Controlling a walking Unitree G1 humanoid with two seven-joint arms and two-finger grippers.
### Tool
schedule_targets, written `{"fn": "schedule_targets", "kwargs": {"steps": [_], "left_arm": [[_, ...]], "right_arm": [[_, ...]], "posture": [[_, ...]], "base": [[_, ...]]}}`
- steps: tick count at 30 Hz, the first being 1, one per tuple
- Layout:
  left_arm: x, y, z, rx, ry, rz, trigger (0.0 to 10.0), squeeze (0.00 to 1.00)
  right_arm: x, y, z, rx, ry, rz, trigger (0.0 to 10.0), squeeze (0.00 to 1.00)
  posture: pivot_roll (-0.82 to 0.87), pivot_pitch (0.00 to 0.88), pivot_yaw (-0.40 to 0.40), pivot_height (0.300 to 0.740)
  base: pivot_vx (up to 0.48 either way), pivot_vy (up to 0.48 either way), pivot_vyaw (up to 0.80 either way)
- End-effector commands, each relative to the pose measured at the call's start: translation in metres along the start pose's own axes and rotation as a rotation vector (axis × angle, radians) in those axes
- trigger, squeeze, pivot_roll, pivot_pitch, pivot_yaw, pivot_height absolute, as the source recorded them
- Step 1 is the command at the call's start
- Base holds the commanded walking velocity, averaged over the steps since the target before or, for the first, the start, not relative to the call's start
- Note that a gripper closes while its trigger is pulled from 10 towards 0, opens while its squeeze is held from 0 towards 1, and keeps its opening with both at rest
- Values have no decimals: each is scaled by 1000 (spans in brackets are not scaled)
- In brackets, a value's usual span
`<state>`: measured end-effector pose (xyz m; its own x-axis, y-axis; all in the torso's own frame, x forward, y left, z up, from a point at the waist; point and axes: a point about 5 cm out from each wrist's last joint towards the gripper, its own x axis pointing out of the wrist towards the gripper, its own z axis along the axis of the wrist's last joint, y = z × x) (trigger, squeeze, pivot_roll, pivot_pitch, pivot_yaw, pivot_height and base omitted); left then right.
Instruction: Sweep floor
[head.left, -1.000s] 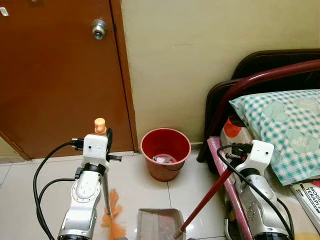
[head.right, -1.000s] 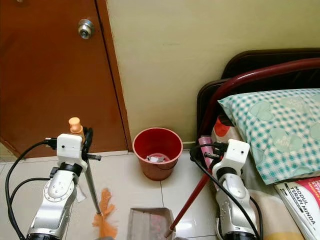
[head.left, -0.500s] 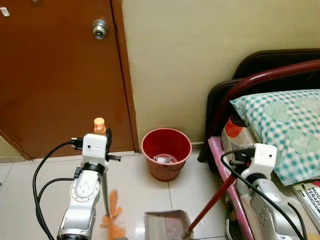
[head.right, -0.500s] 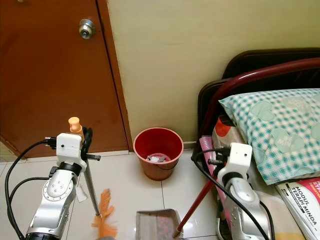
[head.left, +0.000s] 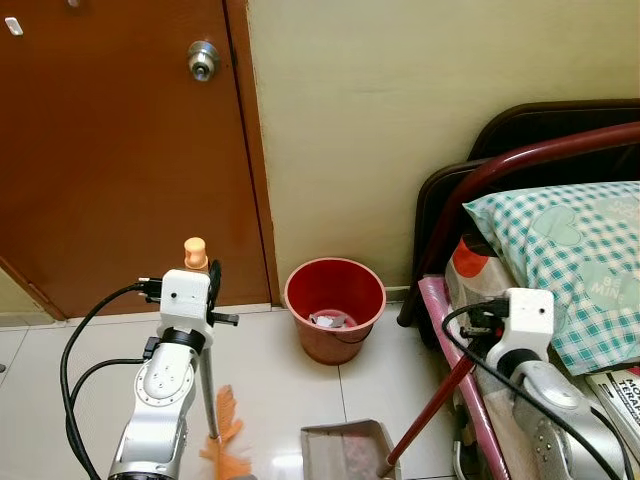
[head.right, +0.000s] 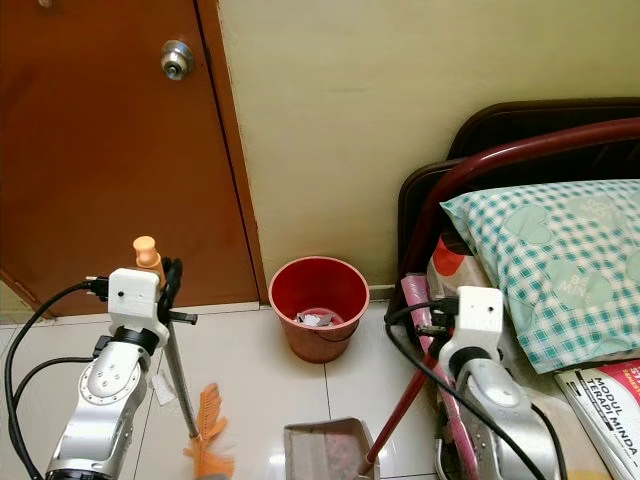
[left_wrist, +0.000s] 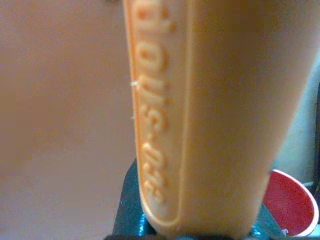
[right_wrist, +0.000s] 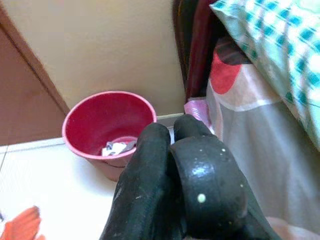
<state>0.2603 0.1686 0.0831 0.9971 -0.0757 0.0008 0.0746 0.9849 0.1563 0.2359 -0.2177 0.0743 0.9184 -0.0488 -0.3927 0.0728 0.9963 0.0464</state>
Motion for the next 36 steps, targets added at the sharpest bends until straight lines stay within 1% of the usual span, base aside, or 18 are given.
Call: {"fn": "schedule_targets", "kwargs": {"steps": [1, 3, 4, 5, 6, 11, 13, 19, 22, 25, 36], "left_arm": [[1, -2, -3, -40, 32, 3, 10000, 0], [4, -3, 2, -37, 9, -5, 10000, 0], [6, -4, 7, -36, -10, -9, 10000, 0], [7, -4, 9, -36, -15, -10, 10000, 0], [7, -4, 11, -36, -25, -11, 10000, 0], [7, -5, 21, -47, -54, -22, 10000, 0], [8, -6, 27, -49, -71, -21, 10000, 0], [11, -5, 35, -51, -94, -13, 10000, 0], [13, -7, 40, -44, -114, -28, 10000, 0], [16, -8, 45, -14, -132, -50, 10000, 0], [22, -8, 54, -18, -154, -47, 10000, 0]], "right_arm": [[2, -1, 5, 25, -16, -3, 10000, 0], [6, 6, 10, 43, -38, 4, 10000, 0], [9, 11, 11, 69, -41, 3, 10000, 0], [10, 12, 11, 87, -42, 1, 10000, 0], [11, 15, 11, 90, -41, 9, 10000, 0], [13, 27, 16, 55, -69, 60, 10000, 0], [17, 31, 20, 48, -86, 74, 10000, 0], [23, 34, 26, 32, -111, 77, 10000, 0], [25, 34, 26, 31, -111, 76, 10000, 0], [27, 34, 26, 30, -115, 75, 10000, 0], [30, 40, 24, 10, -129, 88, 10000, 0]], "posture": [[-49, 20, -8, 740], [-51, 23, 0, 740], [-46, 23, -2, 740], [-46, 23, -2, 740], [-41, 24, -4, 740], [-30, 31, -12, 740], [-26, 34, -16, 740], [-24, 35, -19, 740], [-24, 35, -19, 740], [-24, 36, -21, 740], [-25, 30, -21, 740]], "base": [[0, 0, 0], [0, 0, 0], [0, 0, -800], [0, 0, -800], [0, 255, -781], [0, 265, -765], [0, 294, -366], [0, 308, 0], [0, 337, 0], [0, 340, 0], [0, 345, 0]]}}
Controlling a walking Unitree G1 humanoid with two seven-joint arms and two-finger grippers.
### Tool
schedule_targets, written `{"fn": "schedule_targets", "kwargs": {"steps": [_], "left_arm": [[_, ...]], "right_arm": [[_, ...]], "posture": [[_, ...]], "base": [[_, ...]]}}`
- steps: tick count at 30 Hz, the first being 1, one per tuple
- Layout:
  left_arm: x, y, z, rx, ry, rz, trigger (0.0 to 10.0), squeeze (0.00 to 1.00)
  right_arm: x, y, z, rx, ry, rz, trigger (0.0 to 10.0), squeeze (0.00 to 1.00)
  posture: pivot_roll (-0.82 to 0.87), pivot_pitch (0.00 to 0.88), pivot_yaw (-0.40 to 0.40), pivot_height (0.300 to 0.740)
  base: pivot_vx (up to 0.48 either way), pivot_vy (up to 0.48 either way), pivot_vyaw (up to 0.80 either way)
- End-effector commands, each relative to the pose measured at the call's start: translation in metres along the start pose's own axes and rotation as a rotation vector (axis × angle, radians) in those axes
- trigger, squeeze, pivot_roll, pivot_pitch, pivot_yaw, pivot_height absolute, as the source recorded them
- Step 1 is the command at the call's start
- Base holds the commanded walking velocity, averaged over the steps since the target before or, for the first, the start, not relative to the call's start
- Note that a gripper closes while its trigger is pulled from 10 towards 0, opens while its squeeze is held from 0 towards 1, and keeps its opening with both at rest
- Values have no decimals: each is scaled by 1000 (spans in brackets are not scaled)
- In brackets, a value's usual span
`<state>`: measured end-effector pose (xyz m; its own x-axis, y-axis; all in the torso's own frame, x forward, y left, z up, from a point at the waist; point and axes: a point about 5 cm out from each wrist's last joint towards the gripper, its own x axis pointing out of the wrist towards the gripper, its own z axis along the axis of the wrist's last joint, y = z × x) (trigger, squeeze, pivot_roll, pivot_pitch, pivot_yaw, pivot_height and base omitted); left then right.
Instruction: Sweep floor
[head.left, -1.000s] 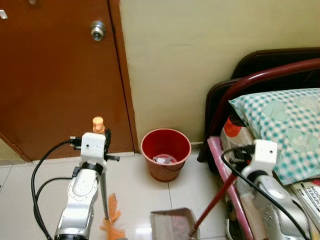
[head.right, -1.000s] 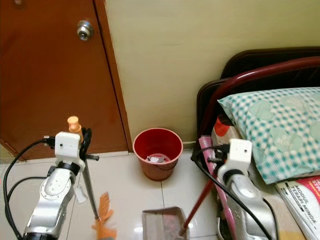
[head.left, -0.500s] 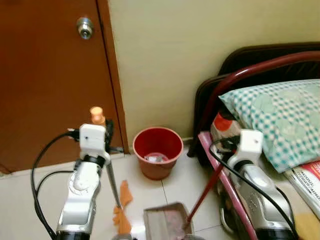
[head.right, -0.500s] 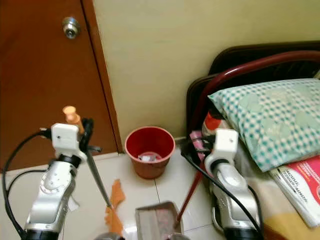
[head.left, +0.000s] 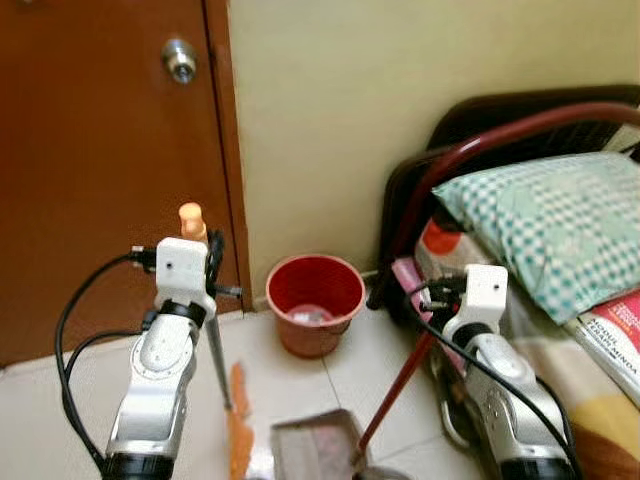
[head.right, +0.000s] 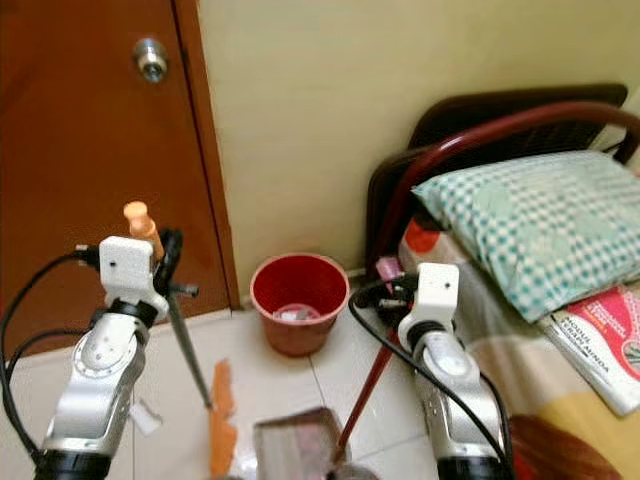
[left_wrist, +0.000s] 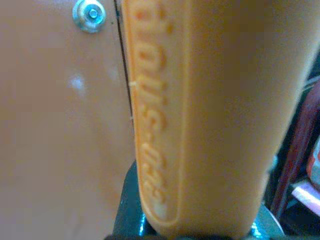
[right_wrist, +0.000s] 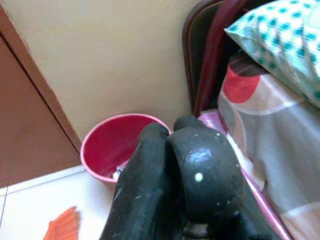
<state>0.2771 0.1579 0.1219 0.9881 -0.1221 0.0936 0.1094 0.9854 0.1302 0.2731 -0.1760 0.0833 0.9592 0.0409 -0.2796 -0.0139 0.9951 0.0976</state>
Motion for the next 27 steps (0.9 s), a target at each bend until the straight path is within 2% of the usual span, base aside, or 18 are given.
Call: {"fn": "schedule_targets", "kwargs": {"steps": [1, 12, 23, 27], "left_arm": [[6, -5, 14, 11, -58, -15, 10000, 0], [13, -7, 23, 20, -92, -29, 10000, 0], [22, -16, 46, 5, -192, -82, 10000, 0], [29, -16, 62, 23, -249, -88, 10000, 0]], "right_arm": [[2, -4, 5, -11, -17, -10, 10000, 0], [7, -3, 7, -26, -35, -7, 10000, 0], [9, 3, 6, -45, -43, 8, 10000, 0], [10, 4, 6, -47, -46, 11, 10000, 0]], "posture": [[-25, 30, -21, 740], [-21, 24, -23, 740], [-20, 25, -21, 740], [-20, 28, -22, 740]], "base": [[0, 368, 0], [0, 349, 0], [0, 0, 0], [0, 0, 0]]}}
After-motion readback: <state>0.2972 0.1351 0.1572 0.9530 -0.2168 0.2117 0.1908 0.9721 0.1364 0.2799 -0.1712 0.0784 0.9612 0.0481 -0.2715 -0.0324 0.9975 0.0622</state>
